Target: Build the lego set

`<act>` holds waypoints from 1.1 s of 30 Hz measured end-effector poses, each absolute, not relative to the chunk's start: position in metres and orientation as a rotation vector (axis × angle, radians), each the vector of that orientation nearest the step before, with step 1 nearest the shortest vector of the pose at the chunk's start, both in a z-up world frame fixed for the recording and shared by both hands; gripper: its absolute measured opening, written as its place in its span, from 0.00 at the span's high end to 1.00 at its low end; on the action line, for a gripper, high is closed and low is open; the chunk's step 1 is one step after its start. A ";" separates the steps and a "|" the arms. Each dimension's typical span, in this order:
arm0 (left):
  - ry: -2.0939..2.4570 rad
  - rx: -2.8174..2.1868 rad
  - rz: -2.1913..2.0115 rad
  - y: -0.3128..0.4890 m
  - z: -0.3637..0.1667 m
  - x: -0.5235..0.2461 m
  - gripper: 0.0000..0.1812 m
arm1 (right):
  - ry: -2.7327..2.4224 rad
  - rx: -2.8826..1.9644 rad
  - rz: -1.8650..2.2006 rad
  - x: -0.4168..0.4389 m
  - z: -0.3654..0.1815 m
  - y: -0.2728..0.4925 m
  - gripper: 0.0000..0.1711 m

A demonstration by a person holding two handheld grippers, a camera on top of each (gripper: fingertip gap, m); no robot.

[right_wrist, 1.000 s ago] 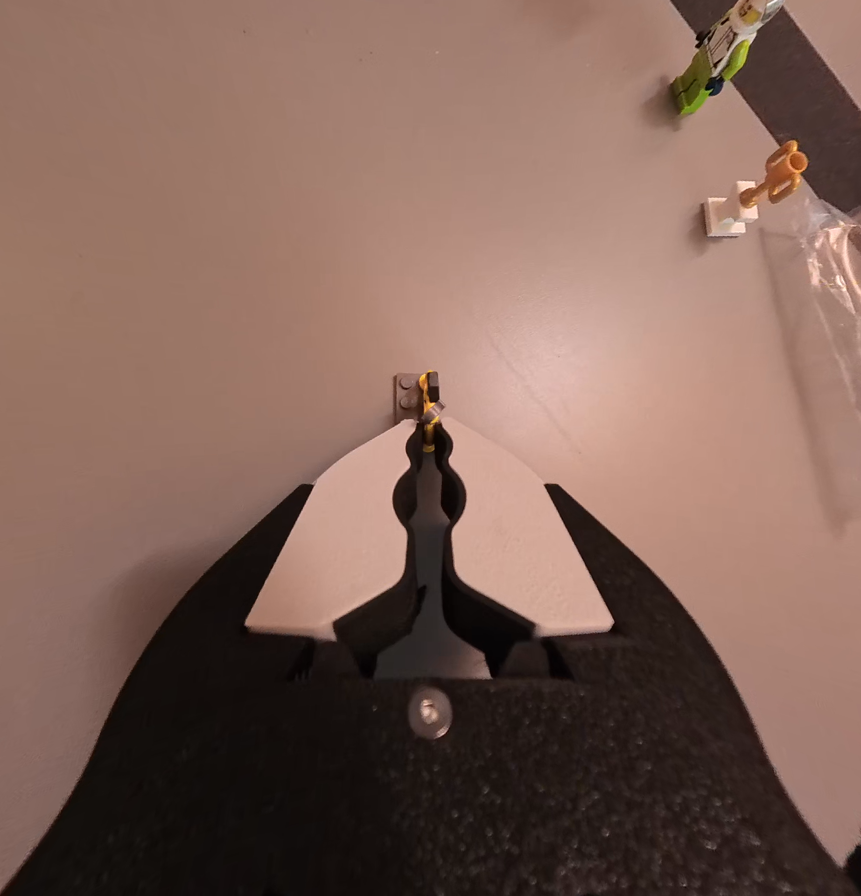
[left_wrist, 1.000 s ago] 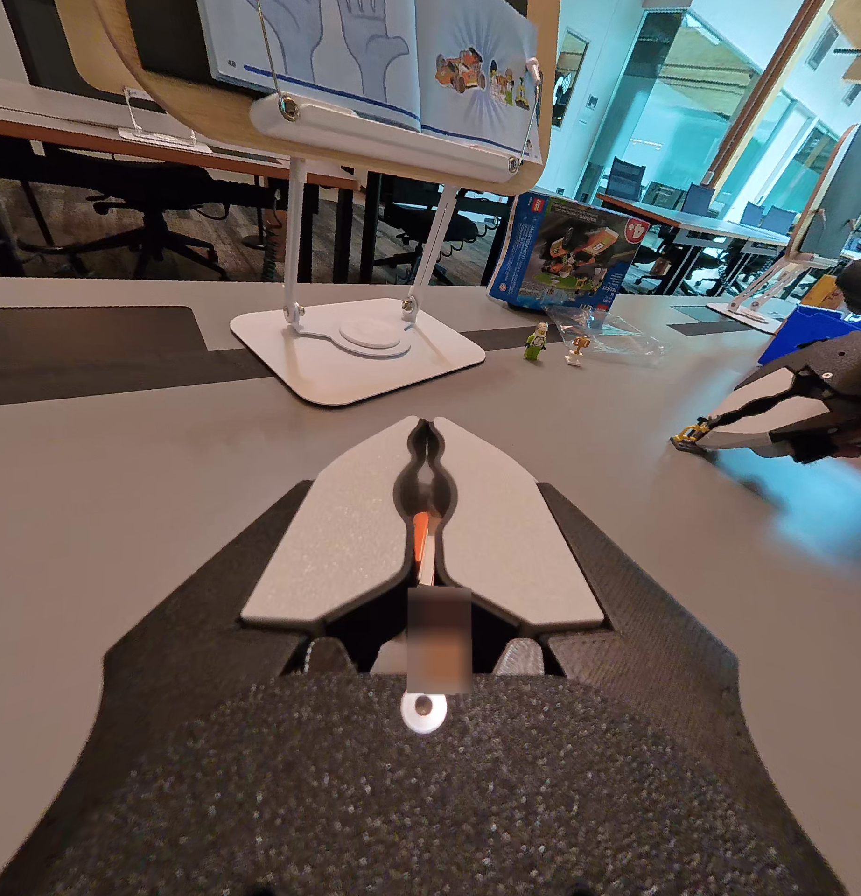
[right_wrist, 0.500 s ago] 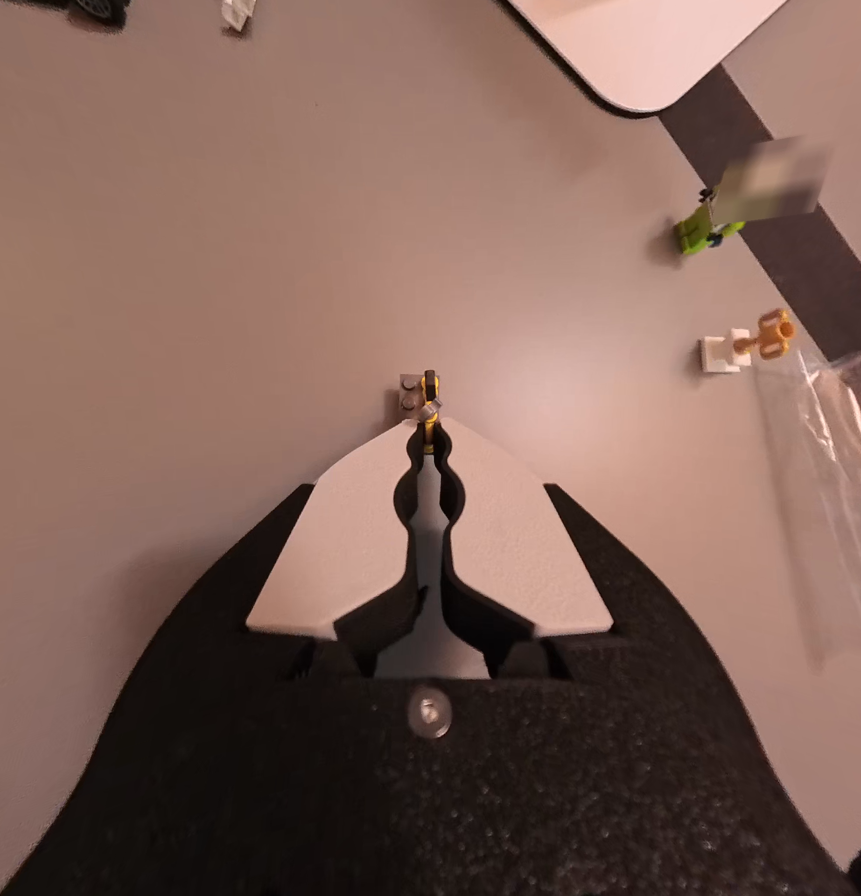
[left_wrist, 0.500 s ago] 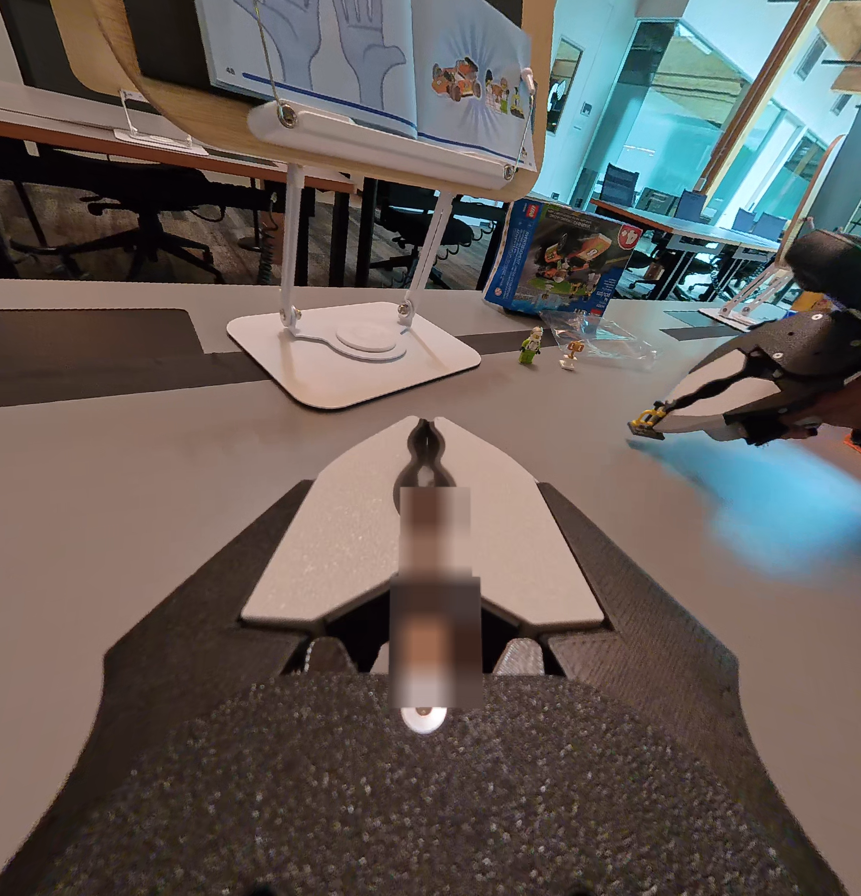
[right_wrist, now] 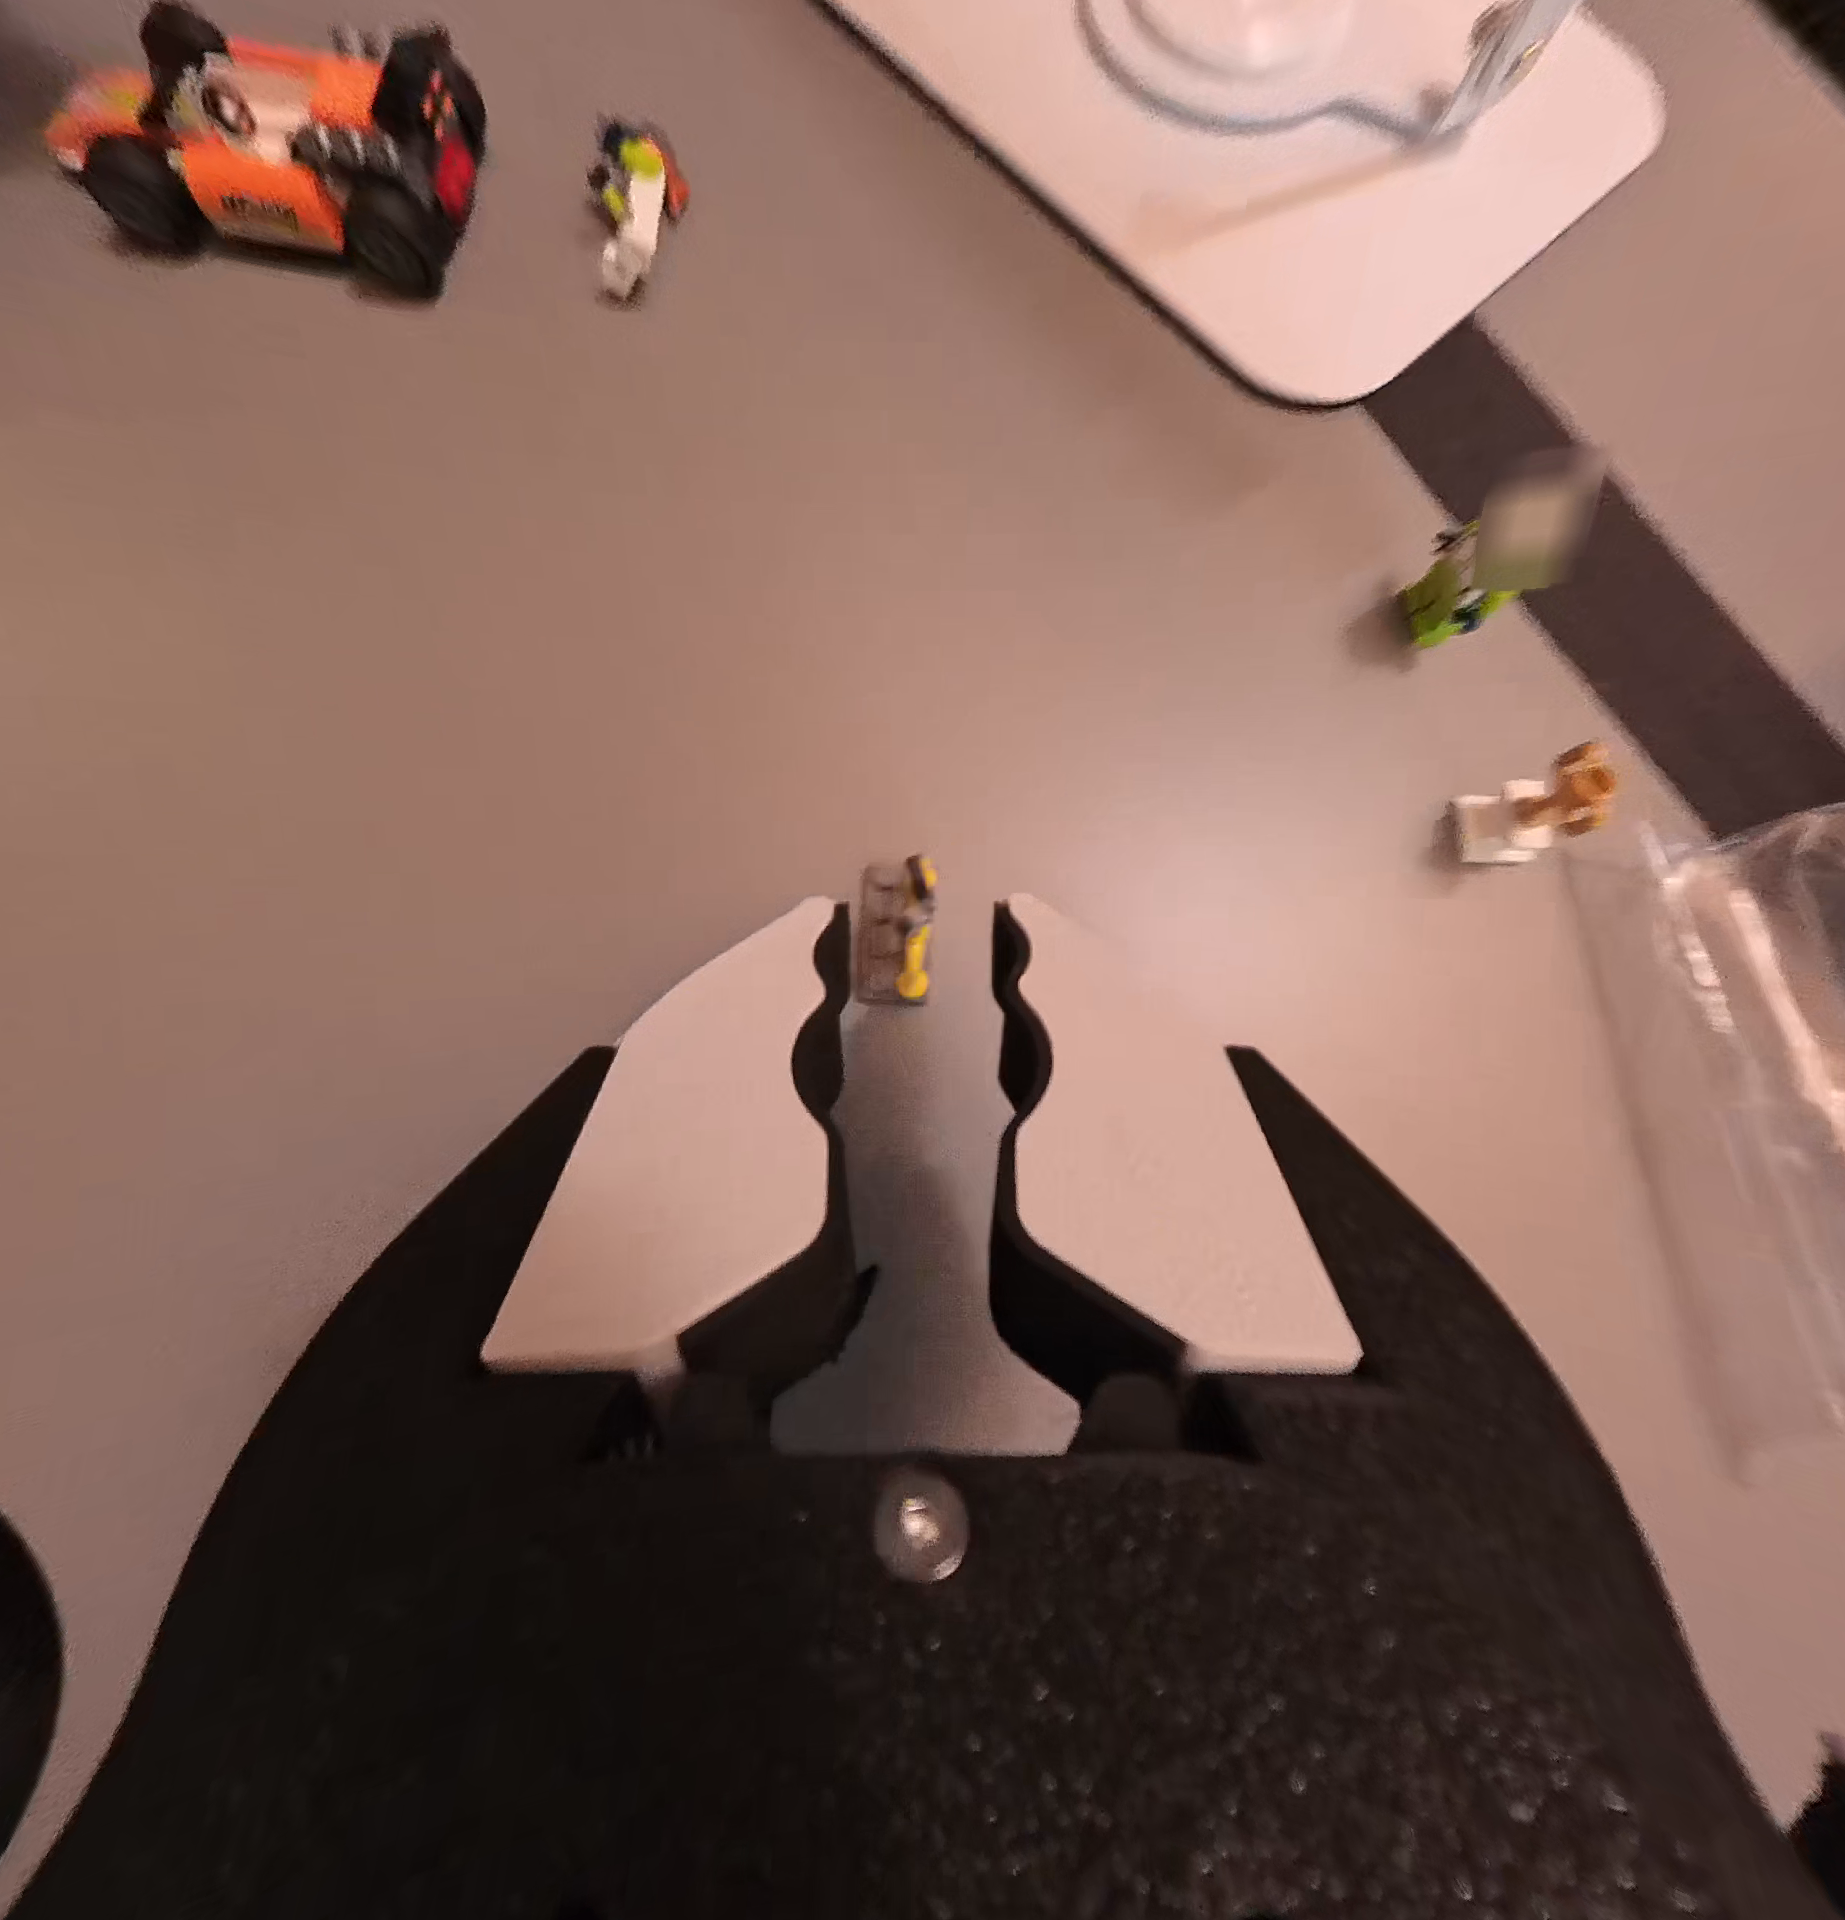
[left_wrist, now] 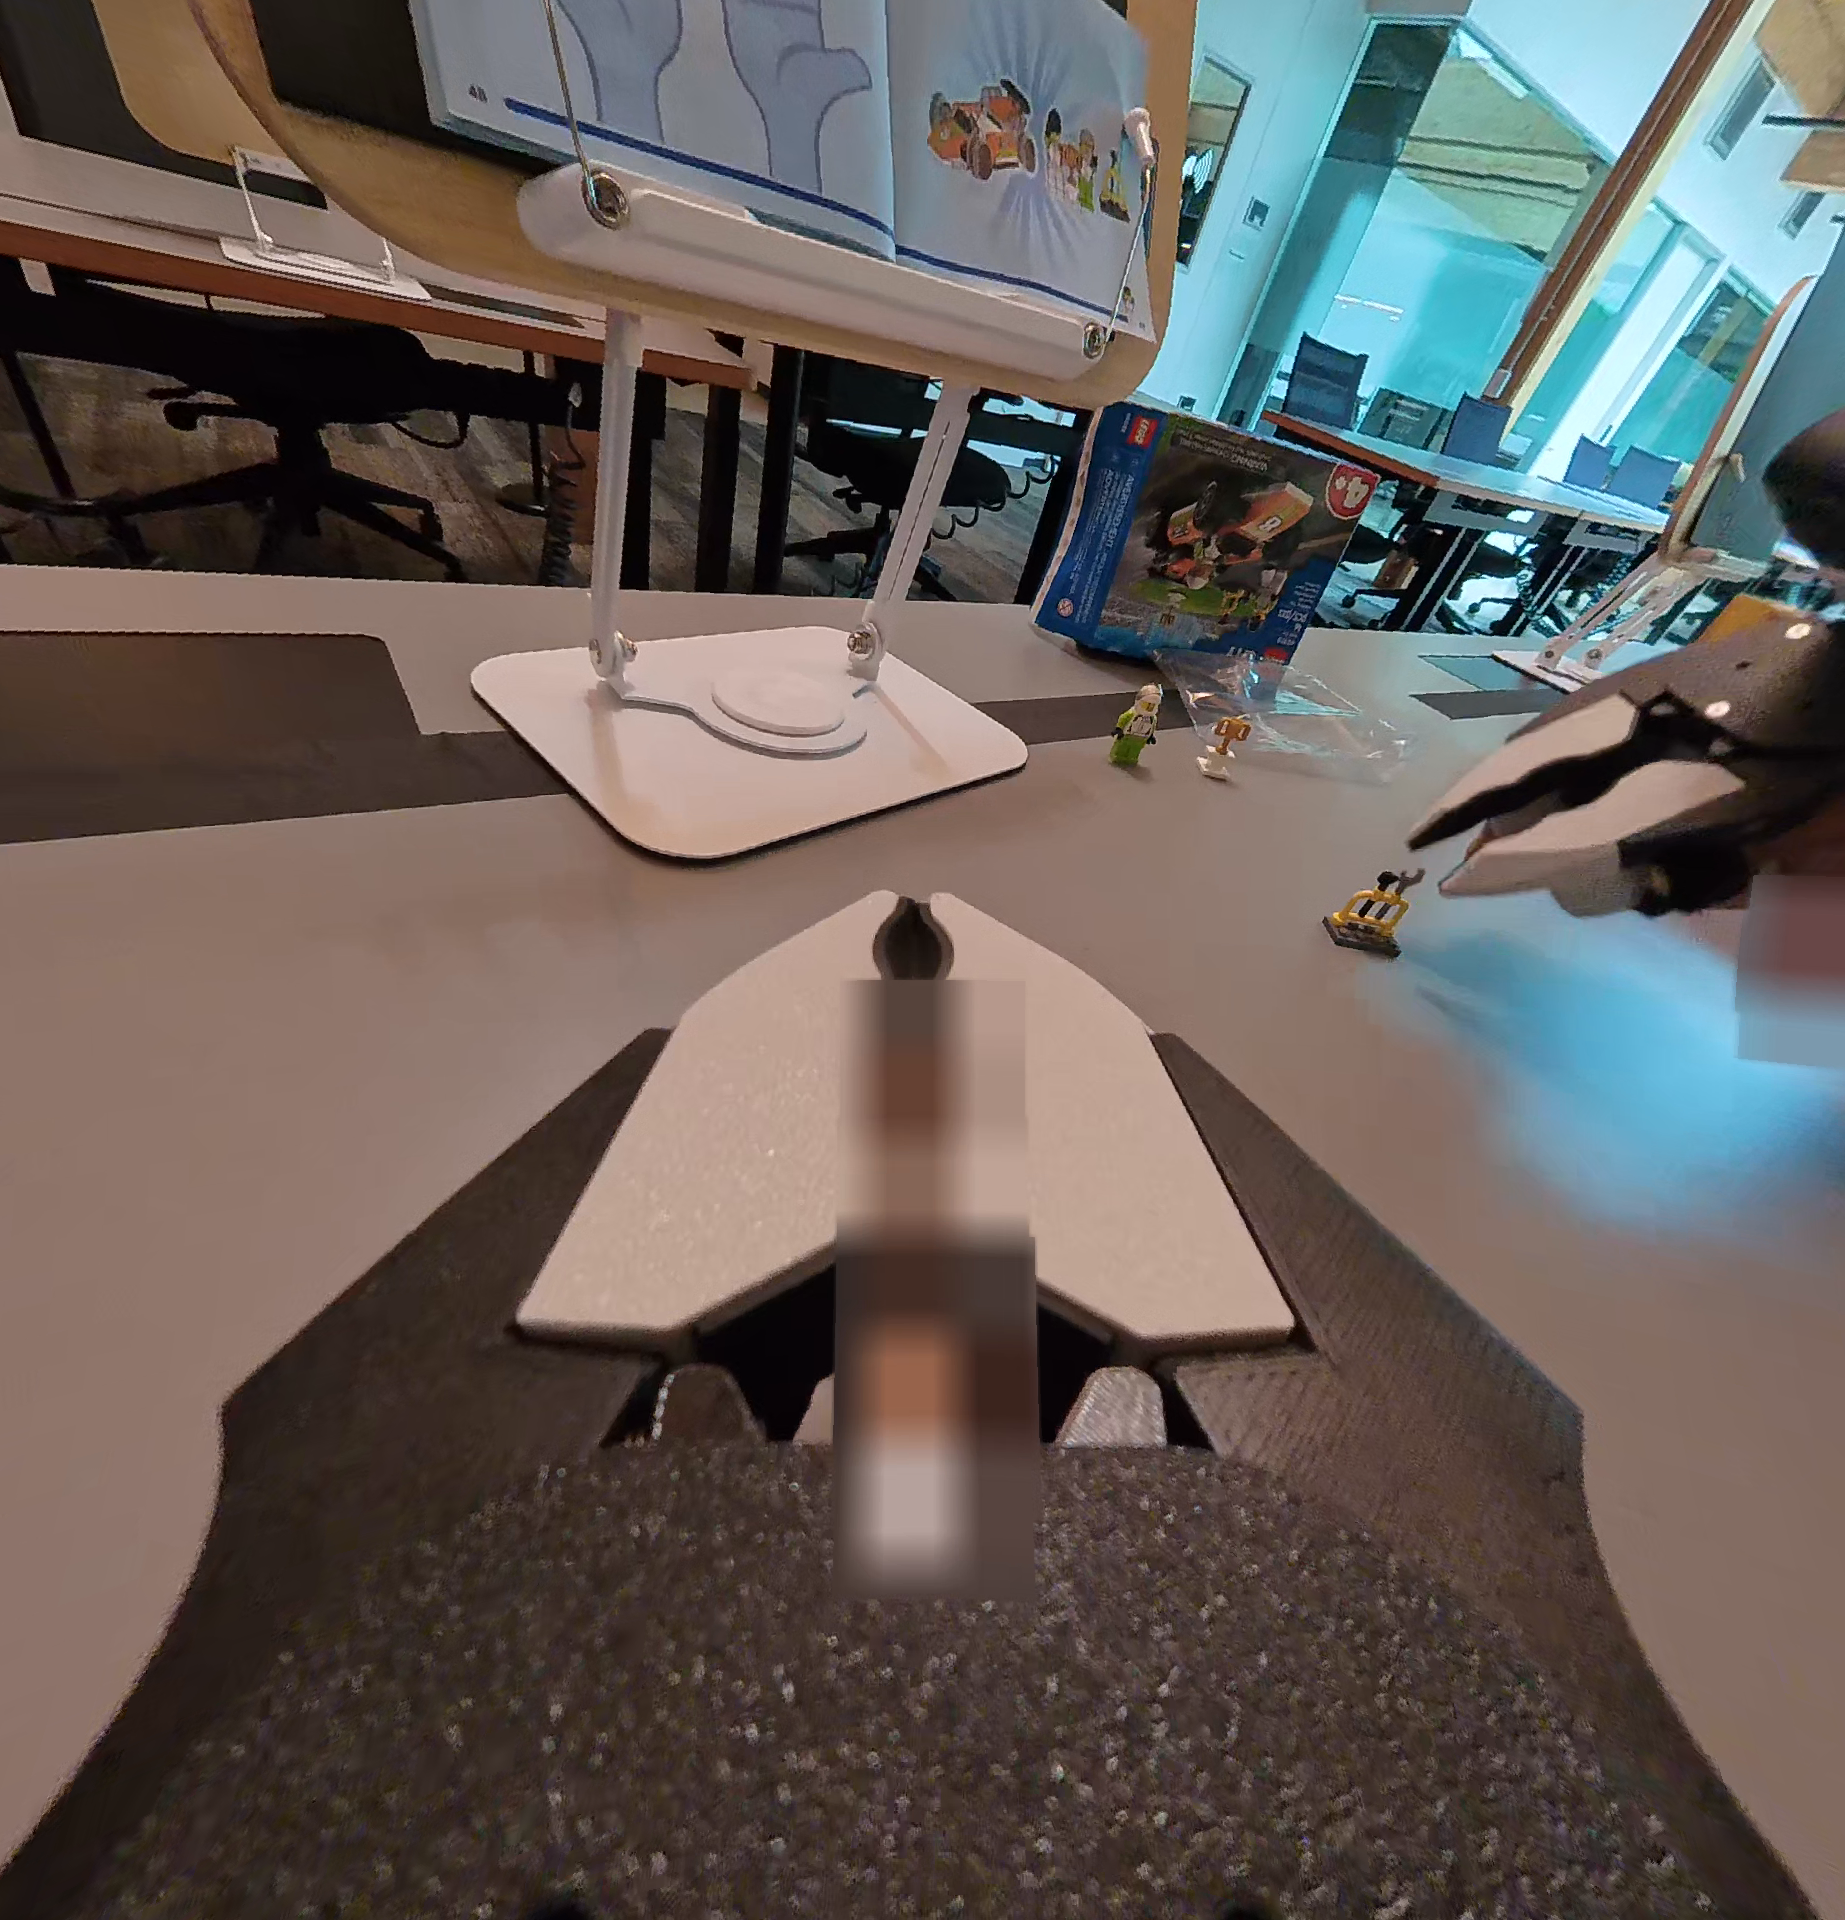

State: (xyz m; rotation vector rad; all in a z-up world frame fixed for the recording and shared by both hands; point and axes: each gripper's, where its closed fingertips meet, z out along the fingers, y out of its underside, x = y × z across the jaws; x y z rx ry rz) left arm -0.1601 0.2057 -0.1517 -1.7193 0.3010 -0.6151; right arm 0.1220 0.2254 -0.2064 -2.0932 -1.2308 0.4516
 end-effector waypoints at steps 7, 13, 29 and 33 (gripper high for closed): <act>0.329 -1.743 -0.621 0.206 -0.160 -0.152 1.00 | -1.189 -2.125 0.187 0.150 -0.192 0.298 0.85; 0.310 -1.746 -0.634 0.207 -0.161 -0.156 1.00 | -1.198 -2.212 0.092 0.165 -0.223 0.356 0.85; 0.237 -1.750 -0.748 0.209 -0.161 -0.157 1.00 | -1.379 -2.024 0.370 0.112 -0.194 0.322 0.96; 0.253 -1.752 -0.736 0.208 -0.162 -0.155 1.00 | -1.587 -1.855 0.442 0.048 -0.182 0.272 0.96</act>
